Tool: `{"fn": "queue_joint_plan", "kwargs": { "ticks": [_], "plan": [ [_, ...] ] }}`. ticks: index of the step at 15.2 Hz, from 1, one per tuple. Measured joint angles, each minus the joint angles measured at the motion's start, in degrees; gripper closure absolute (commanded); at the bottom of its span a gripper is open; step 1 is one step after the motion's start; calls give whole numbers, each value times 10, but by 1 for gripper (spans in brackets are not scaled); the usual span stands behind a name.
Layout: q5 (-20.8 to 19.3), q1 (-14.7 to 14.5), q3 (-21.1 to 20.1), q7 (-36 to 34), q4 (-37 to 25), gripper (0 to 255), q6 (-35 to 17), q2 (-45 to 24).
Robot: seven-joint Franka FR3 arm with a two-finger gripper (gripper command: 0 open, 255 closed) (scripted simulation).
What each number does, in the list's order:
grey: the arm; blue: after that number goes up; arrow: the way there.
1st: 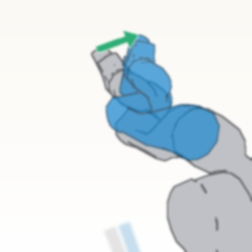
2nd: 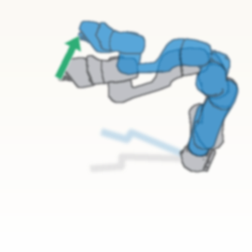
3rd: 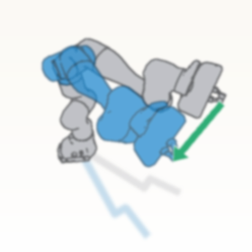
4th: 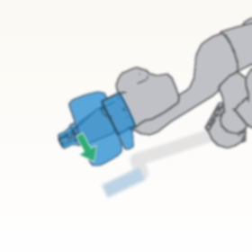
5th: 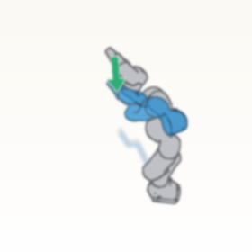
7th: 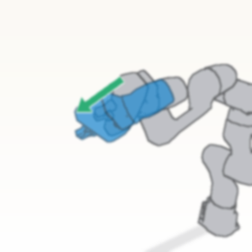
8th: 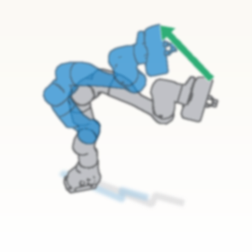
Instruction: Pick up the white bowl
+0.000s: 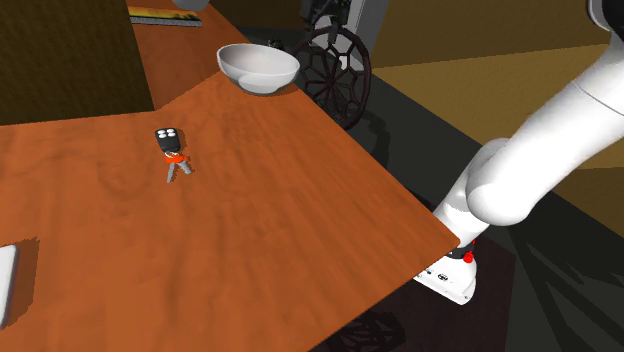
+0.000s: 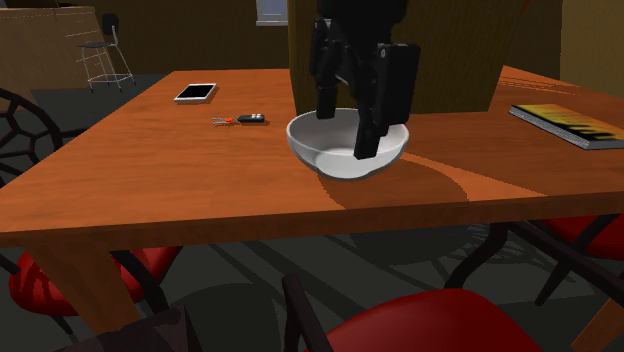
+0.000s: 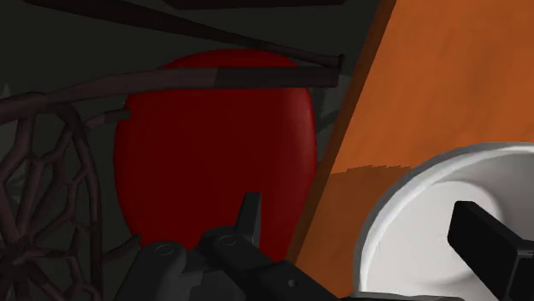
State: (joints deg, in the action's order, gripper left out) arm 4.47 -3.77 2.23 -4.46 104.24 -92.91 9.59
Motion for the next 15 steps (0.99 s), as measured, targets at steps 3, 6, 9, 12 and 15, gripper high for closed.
{"fn": "queue_joint_plan", "kwargs": {
  "ticks": [3,6,9,12,15],
  "plan": [
    [11,-4,-3,-3,-83,0,7,-80],
    [19,-5,-5,-2,-161,0,22,-149],
    [21,-6,-5,-1,-157,0,6,-162],
    [22,-7,-6,0,-136,0,-16,-163],
    [22,-7,-6,1,-115,255,-33,-160]
  ]
}}
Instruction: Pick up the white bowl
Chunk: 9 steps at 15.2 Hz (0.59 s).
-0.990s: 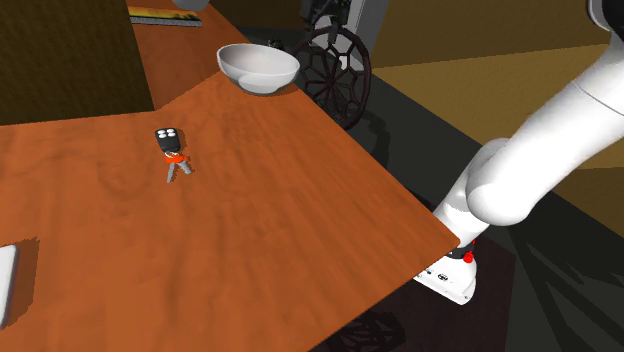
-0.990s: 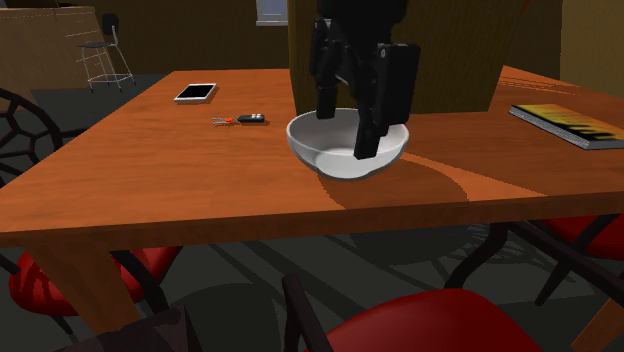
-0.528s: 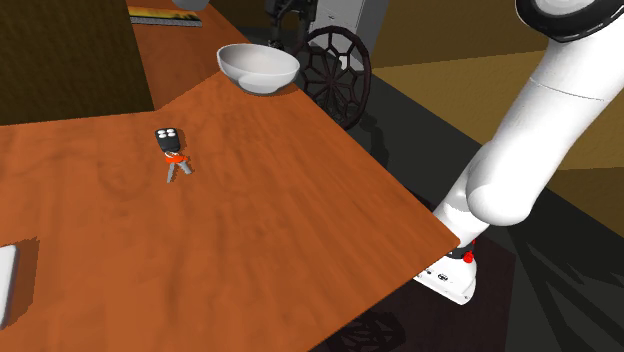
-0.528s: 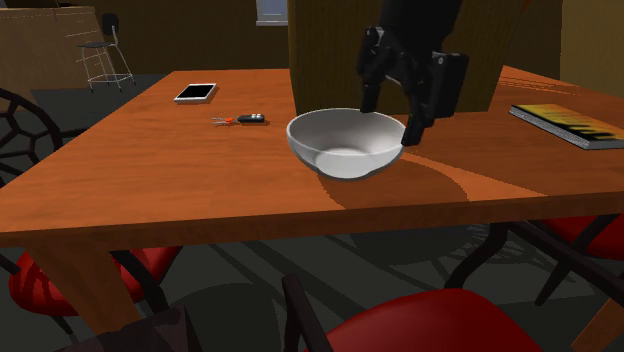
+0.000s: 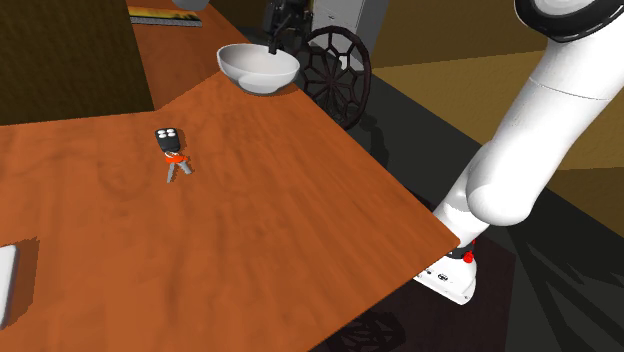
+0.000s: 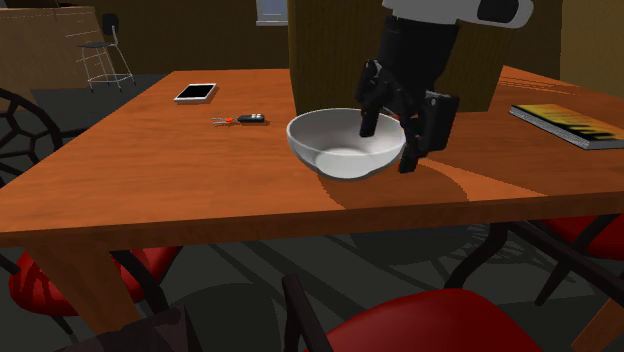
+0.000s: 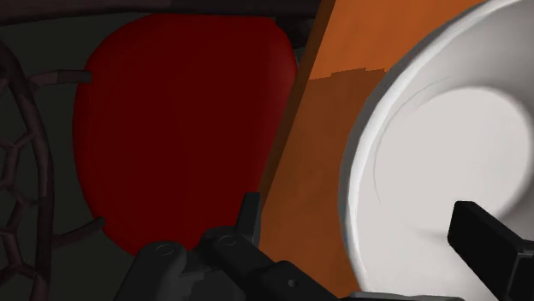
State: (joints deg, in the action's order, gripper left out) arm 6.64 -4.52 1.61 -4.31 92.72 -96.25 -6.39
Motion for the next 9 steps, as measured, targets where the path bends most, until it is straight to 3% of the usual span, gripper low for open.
{"fn": "queue_joint_plan", "kwargs": {
  "ticks": [9],
  "plan": [
    [0,0,0,0,3,255,-3,1]
  ]
}}
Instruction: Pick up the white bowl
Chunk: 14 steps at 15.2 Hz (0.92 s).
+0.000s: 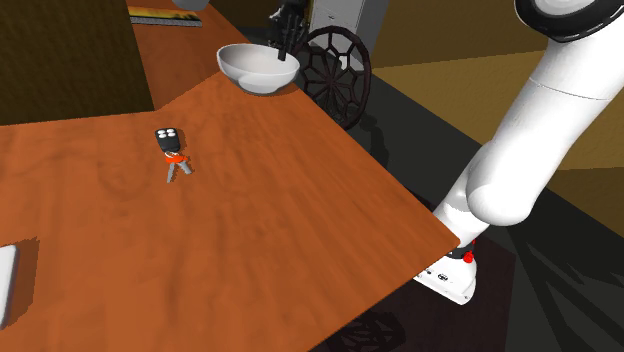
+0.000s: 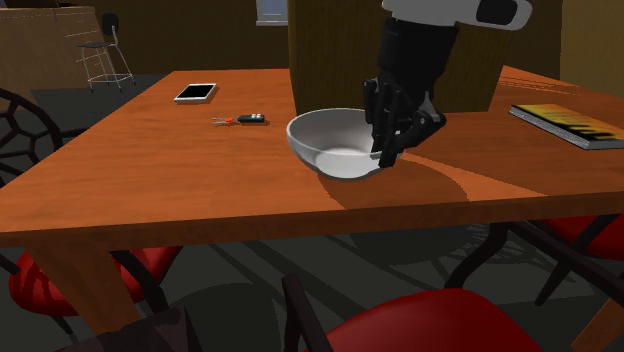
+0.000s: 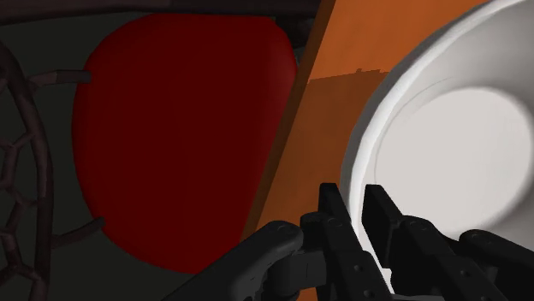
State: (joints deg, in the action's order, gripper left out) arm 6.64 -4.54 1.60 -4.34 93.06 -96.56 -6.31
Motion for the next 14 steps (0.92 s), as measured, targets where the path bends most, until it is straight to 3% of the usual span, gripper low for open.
{"fn": "queue_joint_plan", "kwargs": {
  "ticks": [14],
  "plan": [
    [0,2,1,-8,-117,255,98,-19]
  ]
}}
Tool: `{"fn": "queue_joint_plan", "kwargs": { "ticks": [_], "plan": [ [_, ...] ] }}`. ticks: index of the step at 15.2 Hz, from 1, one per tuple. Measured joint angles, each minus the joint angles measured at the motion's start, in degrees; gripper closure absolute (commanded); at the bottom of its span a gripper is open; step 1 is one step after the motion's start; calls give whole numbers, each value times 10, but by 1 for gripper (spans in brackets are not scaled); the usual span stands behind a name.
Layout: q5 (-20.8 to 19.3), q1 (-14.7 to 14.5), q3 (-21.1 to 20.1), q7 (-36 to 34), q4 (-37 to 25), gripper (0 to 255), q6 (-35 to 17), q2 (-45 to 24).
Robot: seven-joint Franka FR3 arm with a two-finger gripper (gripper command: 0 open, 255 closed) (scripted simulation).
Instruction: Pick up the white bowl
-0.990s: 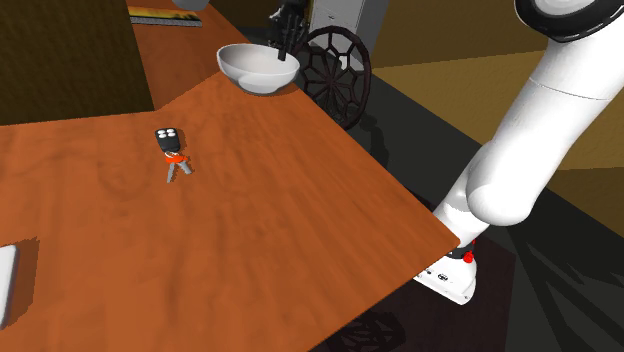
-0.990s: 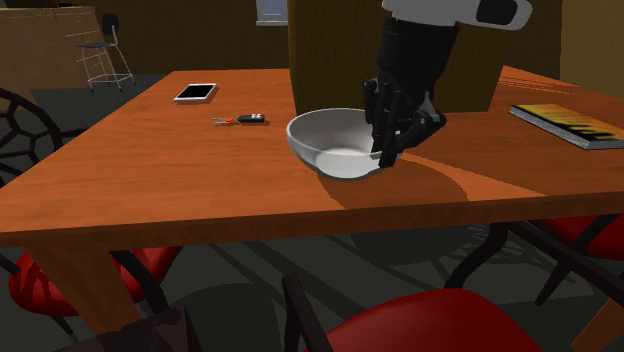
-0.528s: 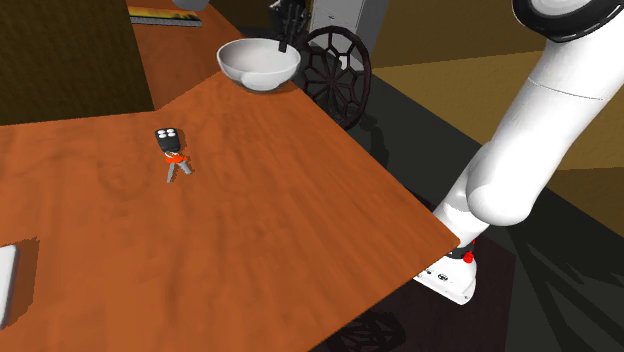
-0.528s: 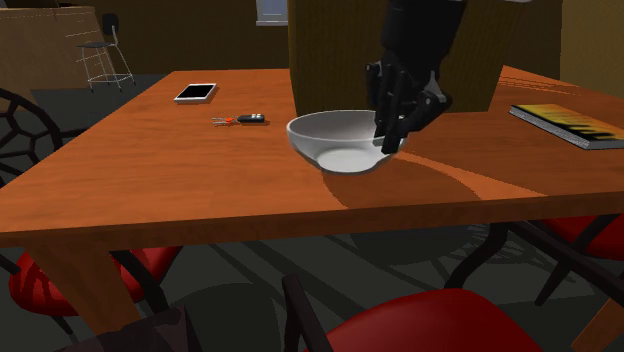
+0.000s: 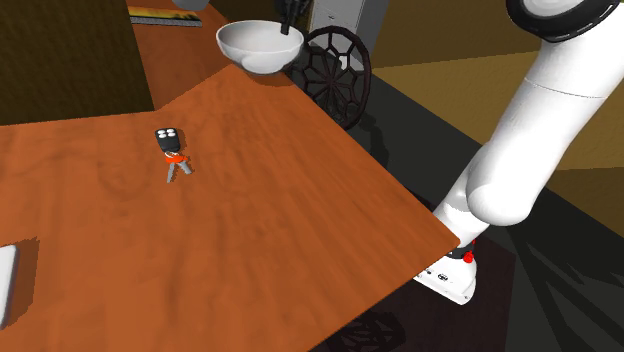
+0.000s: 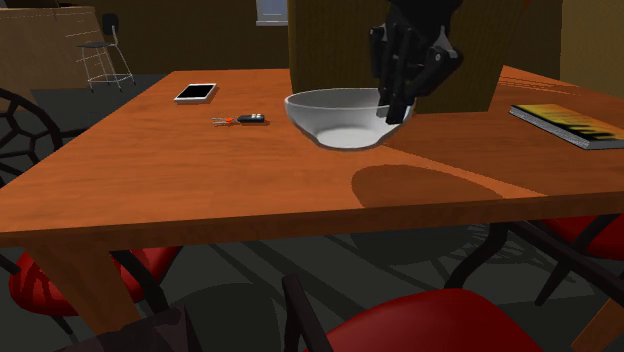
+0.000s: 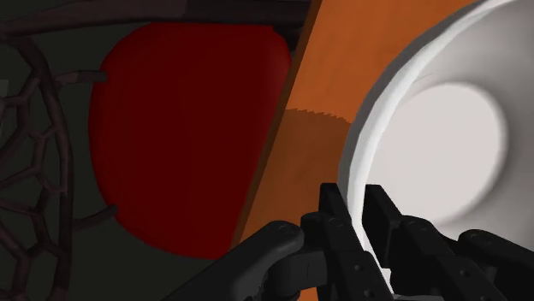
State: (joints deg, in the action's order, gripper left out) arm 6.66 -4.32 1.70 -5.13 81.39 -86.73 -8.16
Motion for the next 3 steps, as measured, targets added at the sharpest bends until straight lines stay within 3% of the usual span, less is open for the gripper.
{"fn": "queue_joint_plan", "kwargs": {
  "ticks": [3],
  "plan": [
    [0,0,0,-2,-26,255,21,-5]
  ]
}}
